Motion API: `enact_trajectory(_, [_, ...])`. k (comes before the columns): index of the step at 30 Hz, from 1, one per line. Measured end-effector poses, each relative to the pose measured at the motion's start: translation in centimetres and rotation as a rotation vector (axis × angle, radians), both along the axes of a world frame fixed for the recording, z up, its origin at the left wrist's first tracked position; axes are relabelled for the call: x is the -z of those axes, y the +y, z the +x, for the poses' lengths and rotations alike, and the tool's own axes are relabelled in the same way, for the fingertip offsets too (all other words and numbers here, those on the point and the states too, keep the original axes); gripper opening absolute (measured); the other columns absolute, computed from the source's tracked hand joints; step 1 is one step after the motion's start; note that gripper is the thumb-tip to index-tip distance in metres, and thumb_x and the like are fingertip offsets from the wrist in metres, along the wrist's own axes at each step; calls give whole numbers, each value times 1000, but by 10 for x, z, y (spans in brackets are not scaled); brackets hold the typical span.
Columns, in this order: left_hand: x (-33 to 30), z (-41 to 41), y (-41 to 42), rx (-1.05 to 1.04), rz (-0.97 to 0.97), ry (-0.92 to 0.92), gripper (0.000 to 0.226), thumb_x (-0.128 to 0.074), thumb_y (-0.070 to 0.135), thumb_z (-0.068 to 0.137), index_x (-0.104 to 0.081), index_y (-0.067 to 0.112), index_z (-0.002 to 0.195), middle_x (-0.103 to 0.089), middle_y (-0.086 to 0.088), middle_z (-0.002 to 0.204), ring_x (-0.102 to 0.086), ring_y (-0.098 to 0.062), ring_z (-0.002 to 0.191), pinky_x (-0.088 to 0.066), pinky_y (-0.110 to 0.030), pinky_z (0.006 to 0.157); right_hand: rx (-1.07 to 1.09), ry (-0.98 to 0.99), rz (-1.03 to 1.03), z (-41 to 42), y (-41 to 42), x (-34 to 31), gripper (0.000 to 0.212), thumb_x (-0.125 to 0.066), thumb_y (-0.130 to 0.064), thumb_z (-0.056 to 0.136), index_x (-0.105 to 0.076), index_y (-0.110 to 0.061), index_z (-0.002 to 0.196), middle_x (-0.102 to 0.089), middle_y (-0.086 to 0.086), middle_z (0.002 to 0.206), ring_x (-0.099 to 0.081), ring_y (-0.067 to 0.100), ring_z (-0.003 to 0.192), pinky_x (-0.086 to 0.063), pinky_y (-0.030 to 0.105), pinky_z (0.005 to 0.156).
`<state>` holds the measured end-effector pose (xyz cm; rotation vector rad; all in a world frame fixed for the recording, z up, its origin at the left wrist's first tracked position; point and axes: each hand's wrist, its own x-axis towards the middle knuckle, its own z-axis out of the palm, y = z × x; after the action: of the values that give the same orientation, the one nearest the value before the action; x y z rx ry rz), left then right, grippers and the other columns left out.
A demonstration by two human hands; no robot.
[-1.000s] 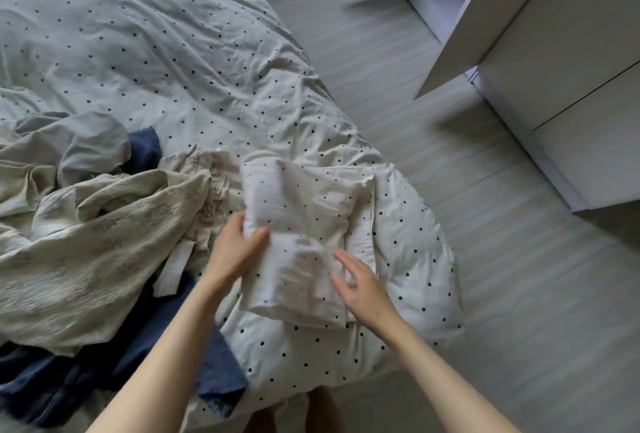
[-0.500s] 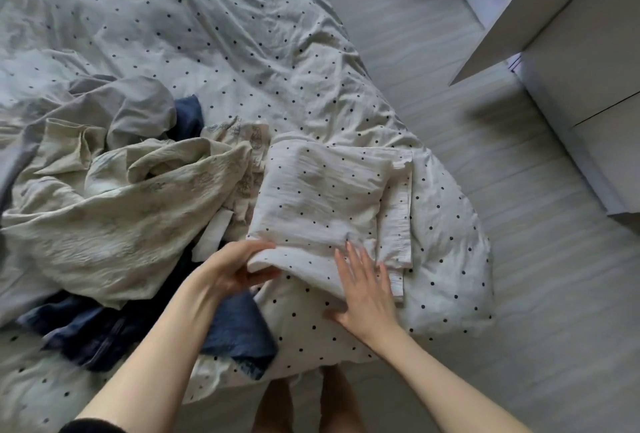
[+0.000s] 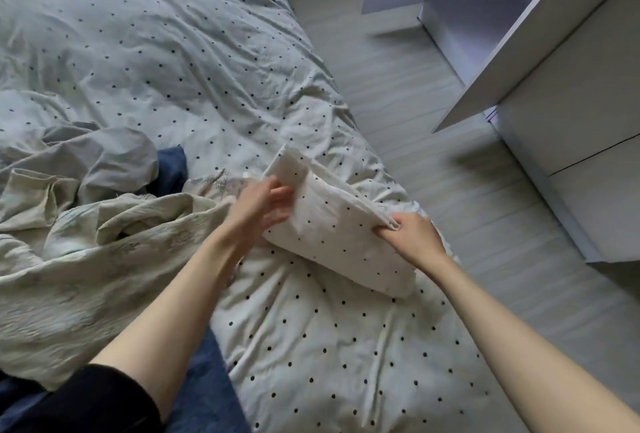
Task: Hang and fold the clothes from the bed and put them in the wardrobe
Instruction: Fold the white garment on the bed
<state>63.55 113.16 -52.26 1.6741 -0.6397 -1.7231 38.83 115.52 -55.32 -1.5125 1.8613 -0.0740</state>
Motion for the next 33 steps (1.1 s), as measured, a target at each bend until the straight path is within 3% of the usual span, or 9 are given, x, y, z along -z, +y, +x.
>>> enact_trajectory(3, [36,-10,-7,822,-391,-887,67,-50,46,92,-20,28,148,-22,-3,155,-23,-21,141,-16,-50,115,29,169,-87,6,-32,16,18,-54,-27,87,-64,-14,80,-65,8,95,-56,32,100,-38,35,77])
enact_trajectory(5, [57,-5,-1,1206,-432,-1223,92,-55,59,83,5,37,149,11,4,157,8,-23,146,6,-57,112,68,231,-252,21,-25,24,23,-52,-22,90,-65,-15,108,-55,9,129,-45,29,123,-30,38,101])
enact_trajectory(9, [86,5,7,1243,-461,-1450,83,-43,24,93,22,33,145,17,-3,157,13,-25,145,10,-55,113,-238,166,-663,66,30,46,56,-60,-26,81,-52,-7,133,-44,17,143,-38,35,134,-22,53,112])
enact_trajectory(13, [101,9,3,1164,-663,-1499,74,-39,23,94,11,31,148,3,-7,159,2,-28,146,19,-47,111,-414,239,-326,79,37,82,102,-70,-44,75,-6,-20,150,1,13,157,0,36,143,-3,62,113])
enact_trajectory(17, [122,7,-20,1163,-747,-1510,72,-48,16,87,-14,23,151,-14,-20,155,-14,-37,143,-1,-49,117,-394,334,-202,71,4,120,118,-63,-30,80,44,-26,129,42,7,143,34,27,135,15,57,111])
enact_trajectory(20, [129,4,-17,1114,-848,-1529,61,-62,11,72,-53,10,132,-51,-27,132,-50,-44,121,-35,-56,105,-352,316,-232,68,7,128,108,-60,-15,75,23,-22,144,19,7,156,19,26,143,15,57,111])
enact_trajectory(24, [118,3,2,1091,-906,-1516,54,-76,8,61,-66,8,114,-65,-18,113,-62,-37,104,-49,-52,91,-265,291,-372,67,19,106,85,-75,8,51,-52,-5,132,-51,11,138,-44,28,131,-27,69,102])
enact_trajectory(27, [97,-3,6,1016,-920,-1508,57,-77,0,58,-67,8,113,-66,-17,112,-64,-37,101,-50,-52,89,-212,229,-501,60,15,81,73,-74,18,48,-64,-3,117,-63,12,123,-58,30,116,-43,65,90])
enact_trajectory(33, [24,-60,6,805,-1135,-1436,38,-45,3,82,-67,11,111,-66,-12,114,-62,-34,105,-49,-48,91,-227,263,-745,-4,9,-8,58,-25,3,74,-68,-4,113,-66,12,118,-62,31,111,-49,58,87])
